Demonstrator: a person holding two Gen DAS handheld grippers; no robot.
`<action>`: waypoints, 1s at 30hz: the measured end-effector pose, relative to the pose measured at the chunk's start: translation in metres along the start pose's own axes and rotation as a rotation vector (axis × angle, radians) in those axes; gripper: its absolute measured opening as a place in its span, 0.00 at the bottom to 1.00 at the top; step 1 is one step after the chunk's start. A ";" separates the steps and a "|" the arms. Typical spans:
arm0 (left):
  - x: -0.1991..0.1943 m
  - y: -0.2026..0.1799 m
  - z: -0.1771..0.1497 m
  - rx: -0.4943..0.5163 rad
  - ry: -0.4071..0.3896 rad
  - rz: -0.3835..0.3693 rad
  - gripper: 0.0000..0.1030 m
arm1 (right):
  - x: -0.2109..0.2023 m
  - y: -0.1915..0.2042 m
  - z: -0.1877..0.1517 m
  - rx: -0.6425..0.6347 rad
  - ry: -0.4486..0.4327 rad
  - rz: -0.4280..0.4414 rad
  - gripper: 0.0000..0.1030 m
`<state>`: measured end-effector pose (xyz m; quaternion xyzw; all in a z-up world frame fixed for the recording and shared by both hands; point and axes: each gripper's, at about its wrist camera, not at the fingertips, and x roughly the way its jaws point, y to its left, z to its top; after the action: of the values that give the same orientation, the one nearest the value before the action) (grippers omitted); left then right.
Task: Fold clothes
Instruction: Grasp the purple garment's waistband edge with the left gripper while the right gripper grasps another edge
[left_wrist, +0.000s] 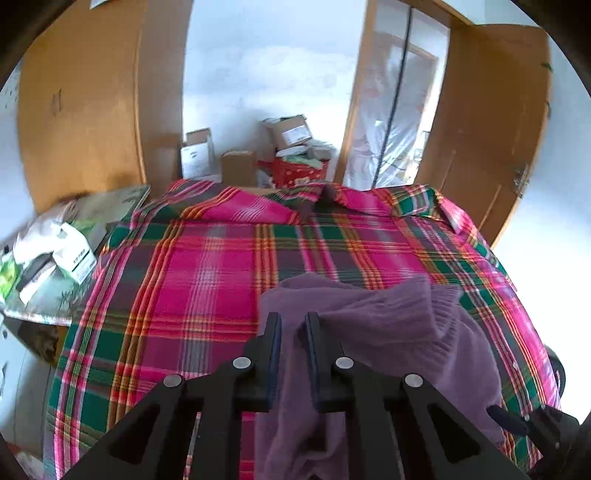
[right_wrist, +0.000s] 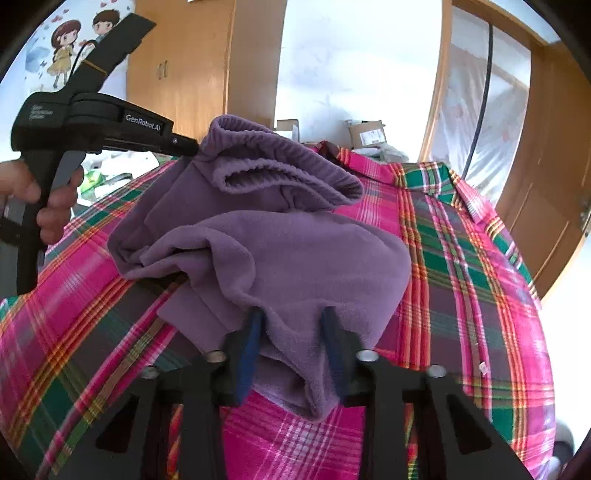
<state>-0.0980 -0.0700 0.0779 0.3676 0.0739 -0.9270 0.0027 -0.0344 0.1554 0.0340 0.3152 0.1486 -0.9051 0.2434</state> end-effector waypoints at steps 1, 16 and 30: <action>0.003 -0.001 -0.002 0.011 0.016 -0.010 0.13 | 0.001 -0.002 0.000 0.009 0.003 0.001 0.16; 0.006 -0.045 -0.015 0.222 0.092 -0.246 0.14 | 0.006 -0.010 0.000 0.065 0.014 0.020 0.16; -0.009 -0.055 -0.032 0.300 0.082 -0.297 0.16 | -0.008 -0.037 0.024 0.309 -0.122 0.245 0.28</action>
<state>-0.0730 -0.0117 0.0686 0.3862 -0.0115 -0.9023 -0.1914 -0.0601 0.1789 0.0618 0.3093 -0.0467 -0.8981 0.3091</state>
